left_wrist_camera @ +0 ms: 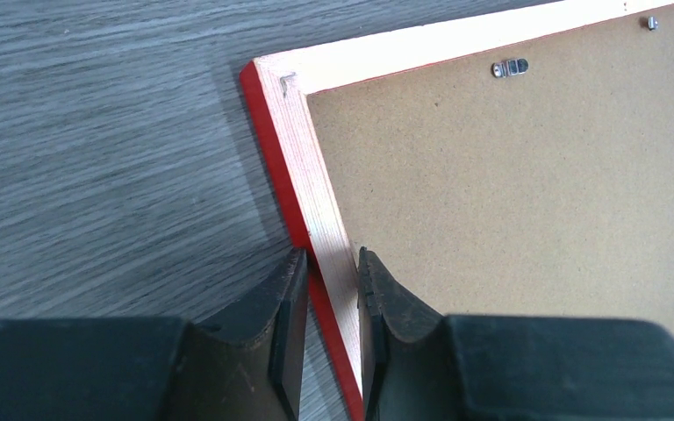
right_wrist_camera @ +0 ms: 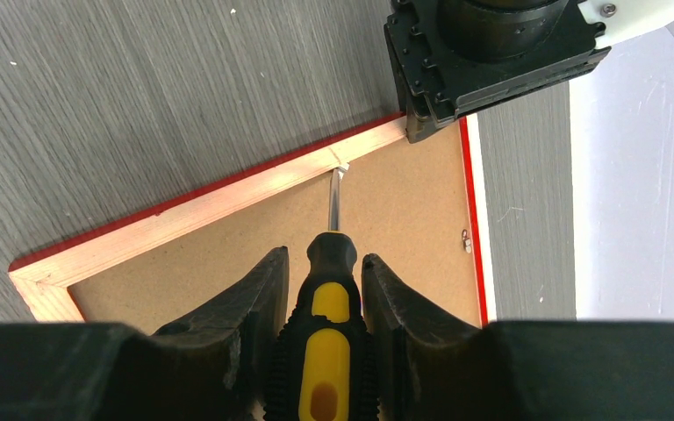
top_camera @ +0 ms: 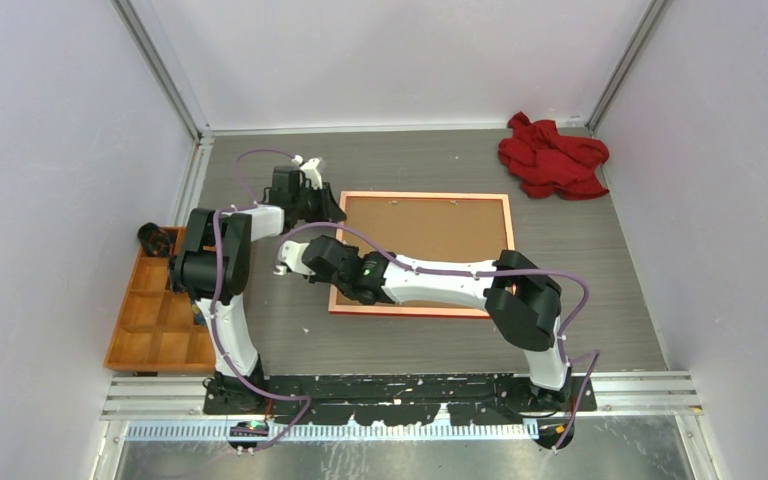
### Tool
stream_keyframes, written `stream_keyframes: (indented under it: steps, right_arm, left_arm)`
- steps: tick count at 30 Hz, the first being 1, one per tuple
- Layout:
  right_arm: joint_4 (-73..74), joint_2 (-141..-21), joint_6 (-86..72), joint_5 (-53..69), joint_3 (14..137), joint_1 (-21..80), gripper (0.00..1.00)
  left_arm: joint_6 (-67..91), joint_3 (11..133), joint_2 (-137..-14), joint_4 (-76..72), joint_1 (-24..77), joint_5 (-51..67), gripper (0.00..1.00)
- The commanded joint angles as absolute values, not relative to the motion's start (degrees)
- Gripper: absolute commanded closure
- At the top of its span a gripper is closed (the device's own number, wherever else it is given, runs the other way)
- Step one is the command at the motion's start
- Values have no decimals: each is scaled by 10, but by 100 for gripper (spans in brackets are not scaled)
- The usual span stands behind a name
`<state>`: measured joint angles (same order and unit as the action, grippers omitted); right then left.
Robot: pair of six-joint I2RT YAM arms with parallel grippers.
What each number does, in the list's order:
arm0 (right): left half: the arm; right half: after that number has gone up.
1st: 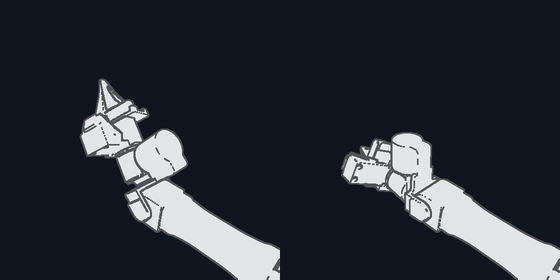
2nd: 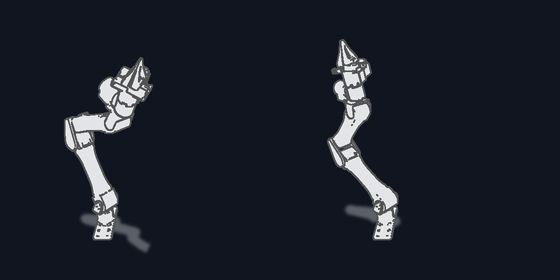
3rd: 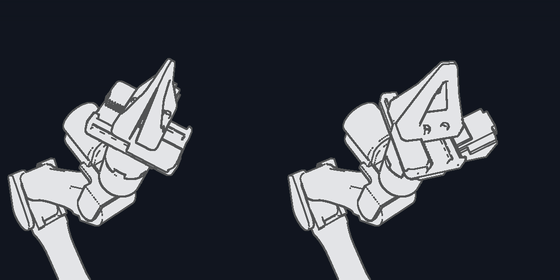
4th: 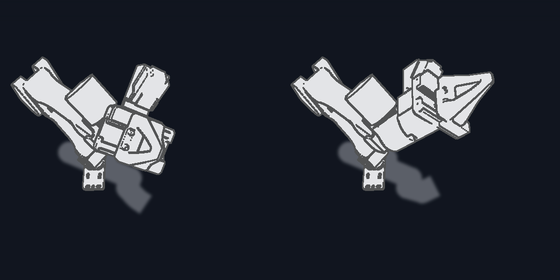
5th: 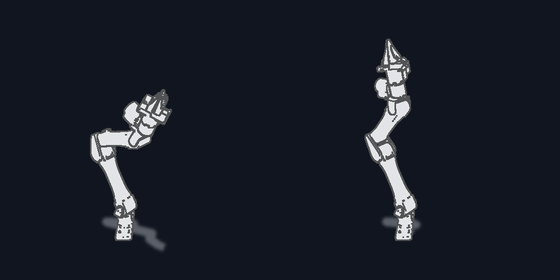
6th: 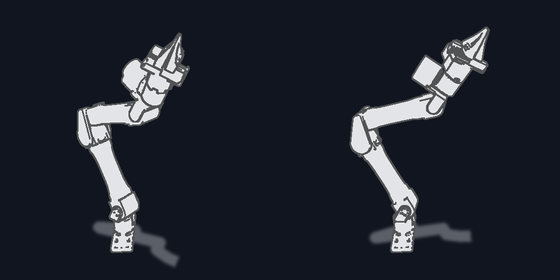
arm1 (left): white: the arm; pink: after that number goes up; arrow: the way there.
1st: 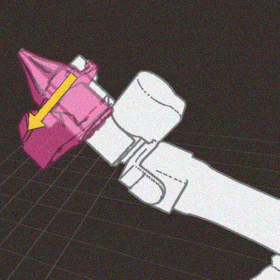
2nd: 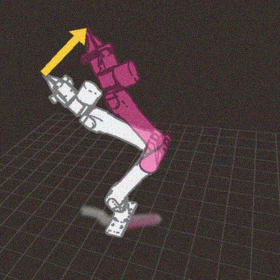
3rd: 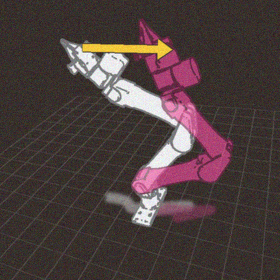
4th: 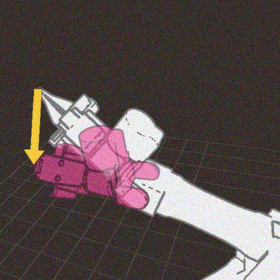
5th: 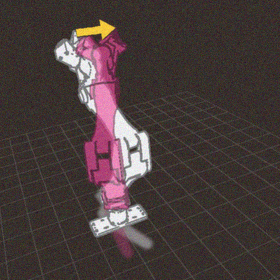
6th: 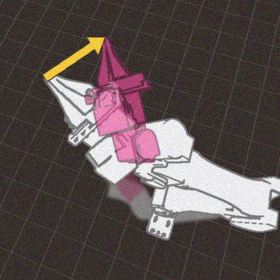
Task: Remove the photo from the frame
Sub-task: Release the photo frame item from the photo frame.
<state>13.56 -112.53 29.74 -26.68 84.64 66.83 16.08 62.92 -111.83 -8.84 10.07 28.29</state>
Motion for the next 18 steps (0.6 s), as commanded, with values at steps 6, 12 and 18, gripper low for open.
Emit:
stream_keyframes:
  steps: [6,12,18]
  right_arm:
    - [179,-1169,273,-247,835,637,99]
    - [178,-1176,273,-249,835,636,99]
    - [178,-1171,270,-247,835,635,99]
  left_arm:
    - [153,614,-1113,-58,99,325,77]
    - [153,614,-1114,-58,99,325,77]
    - [154,614,-1114,-57,99,314,79]
